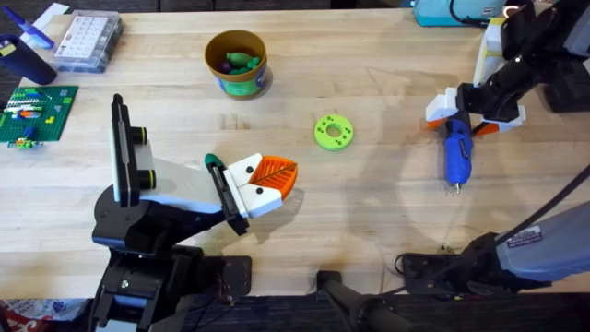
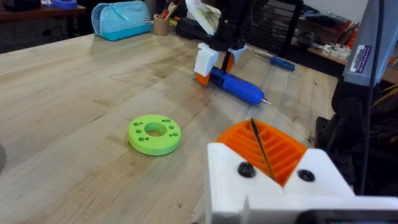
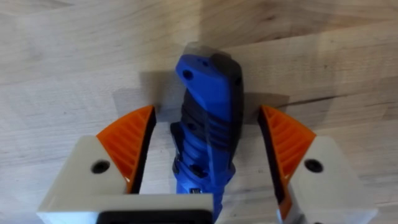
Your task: Pick up the gripper from the table and insert it into the empty holder that is missing its gripper. Then pick up a screw, insert it into the mounting hole, and use the screwdriver to tighten it. Finally, clean up the table by picking up the vegetable and placing it into the bucket.
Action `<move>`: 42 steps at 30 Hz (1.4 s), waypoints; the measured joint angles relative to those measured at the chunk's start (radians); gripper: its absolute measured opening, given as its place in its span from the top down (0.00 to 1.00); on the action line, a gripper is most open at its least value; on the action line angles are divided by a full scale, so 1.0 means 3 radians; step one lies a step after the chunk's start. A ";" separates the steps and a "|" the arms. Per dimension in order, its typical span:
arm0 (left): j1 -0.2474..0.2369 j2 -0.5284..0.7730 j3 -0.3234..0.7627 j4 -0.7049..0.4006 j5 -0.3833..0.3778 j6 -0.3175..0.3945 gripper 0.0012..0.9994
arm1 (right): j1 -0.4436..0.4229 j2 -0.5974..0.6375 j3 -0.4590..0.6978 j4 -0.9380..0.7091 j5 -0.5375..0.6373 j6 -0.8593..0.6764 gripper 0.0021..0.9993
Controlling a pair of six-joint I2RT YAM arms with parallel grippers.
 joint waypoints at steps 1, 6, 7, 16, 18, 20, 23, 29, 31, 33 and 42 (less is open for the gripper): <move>0.0000 0.0000 0.0000 0.0000 0.0000 -0.0003 0.99 | 0.0000 0.0000 0.0000 0.0000 -0.0001 -0.0001 0.03; 0.0000 0.0000 0.0000 -0.0011 0.0001 -0.0011 0.99 | 0.0000 0.0000 0.0000 0.0002 0.0000 0.0061 0.03; 0.0000 0.0000 0.0000 -0.0011 0.0001 -0.0011 0.99 | 0.0000 0.0000 0.0000 0.0005 0.0000 0.0084 0.03; 0.0000 0.0000 0.0000 -0.0013 0.0002 -0.0013 0.99 | 0.0000 -0.0106 -0.0003 -0.0085 -0.0006 0.0188 0.03; 0.0000 0.0001 0.0000 -0.0013 0.0003 -0.0013 0.99 | 0.0000 -0.0249 -0.0003 -0.0140 -0.0010 0.0200 0.03; 0.0000 0.0000 0.0000 -0.0013 0.0003 -0.0013 0.99 | 0.0000 -0.0449 -0.0003 -0.0211 -0.0010 0.0202 0.03; 0.0000 0.0001 0.0000 -0.0013 0.0003 -0.0014 0.99 | 0.0000 -0.0723 -0.0003 -0.0270 -0.0010 0.0212 0.03; 0.0000 0.0001 0.0000 -0.0013 0.0001 -0.0013 0.99 | 0.0000 -0.0994 -0.0003 -0.0438 -0.0011 0.0225 0.03; 0.0000 0.0000 0.0000 -0.0013 0.0003 -0.0013 0.99 | 0.0000 -0.0992 -0.0007 -0.0451 -0.0011 0.0226 0.03; 0.0000 0.0000 0.0000 -0.0013 0.0001 -0.0014 0.99 | 0.0000 -0.0992 -0.0046 -0.0336 -0.0010 0.0243 0.03; 0.0000 0.0000 0.0000 -0.0013 0.0003 -0.0013 0.99 | 0.0000 -0.0911 -0.0545 0.0273 -0.0011 0.0263 0.03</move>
